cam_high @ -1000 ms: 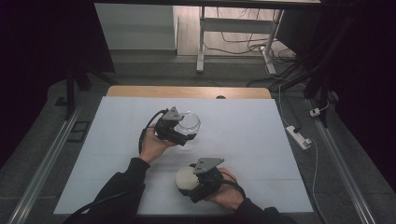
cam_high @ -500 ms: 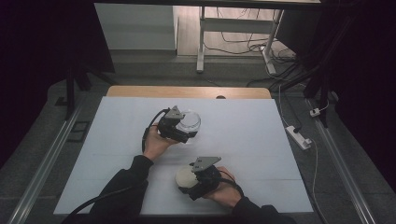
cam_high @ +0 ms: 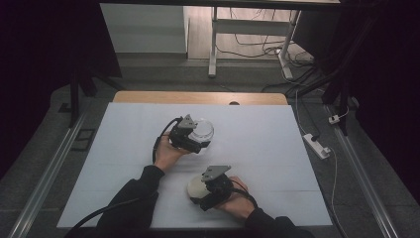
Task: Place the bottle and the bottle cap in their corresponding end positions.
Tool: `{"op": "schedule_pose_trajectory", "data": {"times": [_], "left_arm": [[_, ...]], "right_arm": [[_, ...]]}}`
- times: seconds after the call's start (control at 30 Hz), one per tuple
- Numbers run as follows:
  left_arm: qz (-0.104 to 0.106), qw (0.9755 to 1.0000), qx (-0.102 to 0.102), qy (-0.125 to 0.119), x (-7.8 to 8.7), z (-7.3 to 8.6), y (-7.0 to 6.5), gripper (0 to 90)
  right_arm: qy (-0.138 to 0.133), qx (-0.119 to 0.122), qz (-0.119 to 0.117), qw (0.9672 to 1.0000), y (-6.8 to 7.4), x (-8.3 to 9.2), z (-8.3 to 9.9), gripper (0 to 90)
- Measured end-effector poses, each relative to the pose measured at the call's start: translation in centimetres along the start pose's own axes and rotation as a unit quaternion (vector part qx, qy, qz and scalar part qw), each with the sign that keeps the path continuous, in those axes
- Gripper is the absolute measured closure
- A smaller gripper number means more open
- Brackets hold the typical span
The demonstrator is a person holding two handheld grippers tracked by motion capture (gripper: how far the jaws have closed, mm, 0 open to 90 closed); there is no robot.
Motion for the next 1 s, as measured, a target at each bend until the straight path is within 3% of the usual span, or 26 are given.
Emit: {"op": "schedule_pose_trajectory", "data": {"times": [0.23,0.37,0.6,0.73,0.9,1.0], "left_arm": [[0.005,1.0000,0.005,0.000,0.0,0.2,0.1,6.8],[0.009,0.9998,0.015,0.002,0.2,0.5,0.4,6.7],[-0.003,0.9998,0.016,0.008,0.2,0.4,0.1,6.3],[-0.010,0.9996,0.012,0.022,0.2,0.2,0.0,5.0],[0.003,0.9991,0.040,0.016,0.7,0.0,0.2,2.0],[0.011,0.9987,0.047,0.018,1.2,0.0,0.3,0.8]], "right_arm": [[0.012,0.004,0.003,0.9999,0.1,-0.2,0.0,6.8],[0.020,0.019,0.008,0.9996,0.3,-0.3,0.0,6.7],[0.021,0.018,0.009,0.9996,0.3,-0.3,0.0,6.6],[0.016,0.001,0.004,0.9999,0.2,-0.2,0.0,4.8],[0.004,-0.004,0.001,1.0000,0.3,0.2,-0.3,3.6],[-0.001,0.000,0.001,1.0000,0.3,0.4,-0.5,3.0]]}}
Point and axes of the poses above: each handheld gripper's, and its own axes: x roughly backward along the jaws, z roughly out of its underside, y roughly to its left, the point moved 1 cm from there along -x, roughly forward along the jaws, and after that the axes turned 10 degrees about -y, right-handed, at the moved point
